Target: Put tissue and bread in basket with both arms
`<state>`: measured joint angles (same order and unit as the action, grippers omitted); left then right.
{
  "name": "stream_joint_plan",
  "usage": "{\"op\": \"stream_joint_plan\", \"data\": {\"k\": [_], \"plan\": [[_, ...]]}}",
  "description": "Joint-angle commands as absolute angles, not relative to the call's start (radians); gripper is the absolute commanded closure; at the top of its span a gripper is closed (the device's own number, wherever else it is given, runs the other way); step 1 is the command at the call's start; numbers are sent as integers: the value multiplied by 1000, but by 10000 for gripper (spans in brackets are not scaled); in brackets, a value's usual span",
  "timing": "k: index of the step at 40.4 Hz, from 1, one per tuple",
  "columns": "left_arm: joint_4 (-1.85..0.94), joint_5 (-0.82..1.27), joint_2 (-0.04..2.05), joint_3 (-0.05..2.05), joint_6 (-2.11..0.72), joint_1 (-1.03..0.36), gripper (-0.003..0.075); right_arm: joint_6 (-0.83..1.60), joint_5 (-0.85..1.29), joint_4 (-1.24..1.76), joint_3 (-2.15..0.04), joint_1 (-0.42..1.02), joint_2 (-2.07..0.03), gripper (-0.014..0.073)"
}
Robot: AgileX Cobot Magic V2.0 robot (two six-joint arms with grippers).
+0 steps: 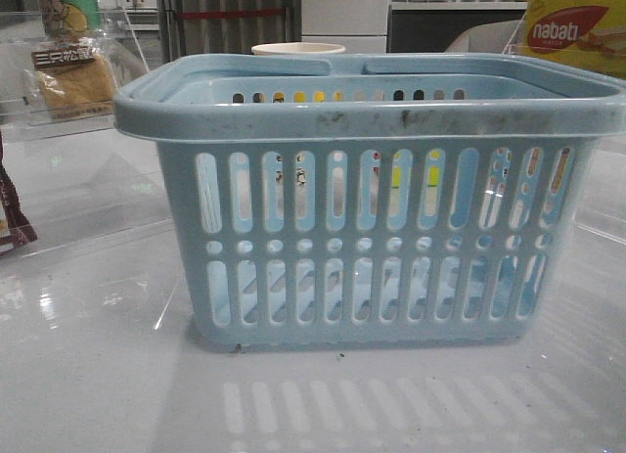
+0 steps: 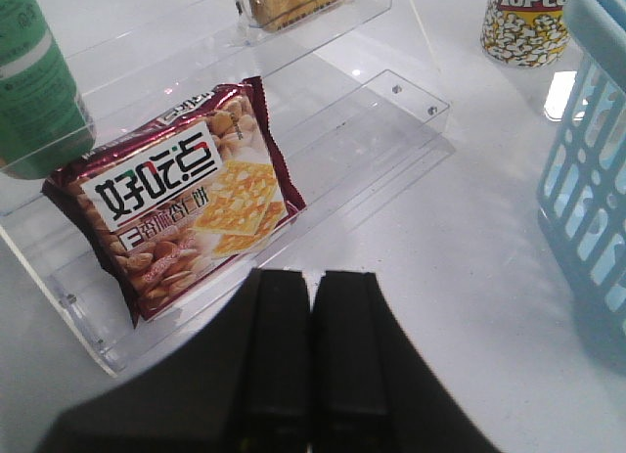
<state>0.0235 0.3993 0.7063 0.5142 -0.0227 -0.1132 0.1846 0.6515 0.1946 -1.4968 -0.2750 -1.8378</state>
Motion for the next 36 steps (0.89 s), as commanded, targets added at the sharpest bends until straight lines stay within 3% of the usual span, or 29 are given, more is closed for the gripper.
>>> {"op": "stream_joint_plan", "data": {"k": [1, 4, 12, 15, 36], "plan": [[19, 323, 708, 551, -21, -119, 628, 196, 576, 204, -1534, -278, -1798, 36], [19, 323, 708, 551, -21, -119, 628, 196, 575, 204, -1534, -278, -1804, 64], [19, 323, 708, 551, -21, -119, 628, 196, 584, 205, -1534, -278, -1810, 341], [19, 323, 708, 551, -21, -119, 628, 196, 585, 206, -1534, -278, -1802, 390], [19, 323, 708, 551, -21, -119, 628, 209, 678, 295, -1514, -250, -1508, 393]]}}
